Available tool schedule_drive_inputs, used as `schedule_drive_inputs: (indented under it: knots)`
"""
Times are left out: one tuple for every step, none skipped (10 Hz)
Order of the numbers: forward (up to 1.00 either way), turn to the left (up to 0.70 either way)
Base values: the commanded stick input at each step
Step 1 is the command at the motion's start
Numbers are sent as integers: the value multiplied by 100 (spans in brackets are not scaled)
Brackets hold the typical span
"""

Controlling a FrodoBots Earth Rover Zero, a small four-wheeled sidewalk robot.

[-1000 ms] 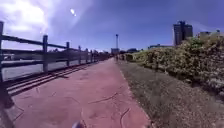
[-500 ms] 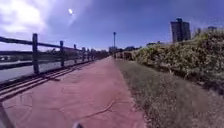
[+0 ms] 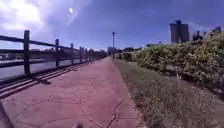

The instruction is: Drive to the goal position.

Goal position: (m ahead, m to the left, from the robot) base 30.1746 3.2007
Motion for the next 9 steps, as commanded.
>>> schedule_drive_inputs:
  knots:
    - [70, 35]
    - [70, 35]
    - [70, 33]
    - [70, 8]
    - [70, 0]
    - [70, 0]
    - [70, 0]
    - [70, 0]
    - [70, 0]
